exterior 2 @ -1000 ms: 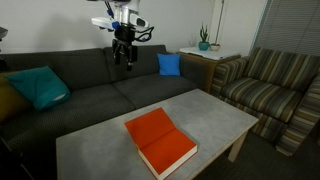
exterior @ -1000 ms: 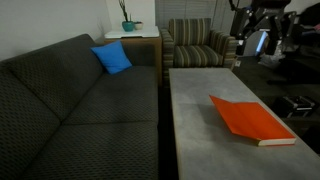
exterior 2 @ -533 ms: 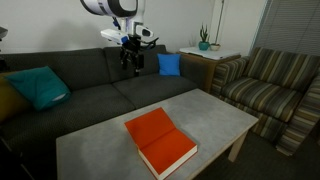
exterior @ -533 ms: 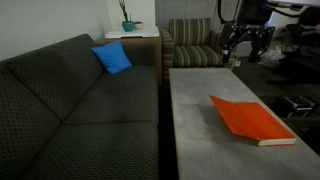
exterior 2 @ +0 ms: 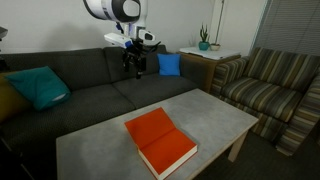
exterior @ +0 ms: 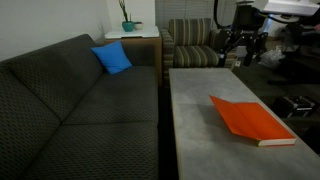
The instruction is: Close the book
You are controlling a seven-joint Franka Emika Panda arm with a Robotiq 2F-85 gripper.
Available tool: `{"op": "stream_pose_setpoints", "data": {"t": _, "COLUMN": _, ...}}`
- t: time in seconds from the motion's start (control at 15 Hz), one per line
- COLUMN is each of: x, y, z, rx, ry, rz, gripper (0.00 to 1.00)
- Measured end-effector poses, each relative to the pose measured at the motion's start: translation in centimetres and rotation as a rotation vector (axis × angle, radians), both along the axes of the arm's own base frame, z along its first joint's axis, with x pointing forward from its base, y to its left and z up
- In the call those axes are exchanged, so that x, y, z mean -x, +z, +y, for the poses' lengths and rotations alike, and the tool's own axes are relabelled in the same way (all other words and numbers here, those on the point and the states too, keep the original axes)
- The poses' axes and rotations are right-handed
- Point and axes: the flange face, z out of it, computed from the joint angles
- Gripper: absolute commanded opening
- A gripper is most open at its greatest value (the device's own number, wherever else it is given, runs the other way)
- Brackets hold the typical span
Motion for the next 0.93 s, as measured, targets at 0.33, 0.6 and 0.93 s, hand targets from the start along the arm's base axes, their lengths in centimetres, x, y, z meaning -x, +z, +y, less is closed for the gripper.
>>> {"op": "stream_pose_setpoints", "data": {"t": 0.33, "x": 0.1, "y": -0.7, "z": 0.1, "rx": 0.001, "ry": 0.000, "rz": 0.009, "gripper": 1.00}}
{"op": "stream_pose_setpoints", "data": {"t": 0.6, "x": 0.2, "y": -3.2, "z": 0.6, "rx": 0.005, "ry": 0.007, "rz": 0.034, "gripper": 1.00}}
{"op": "stream_pose_setpoints", "data": {"t": 0.93, "x": 0.2, "y": -8.2, "z": 2.2, "rx": 0.012, "ry": 0.028, "rz": 0.076, "gripper": 1.00}}
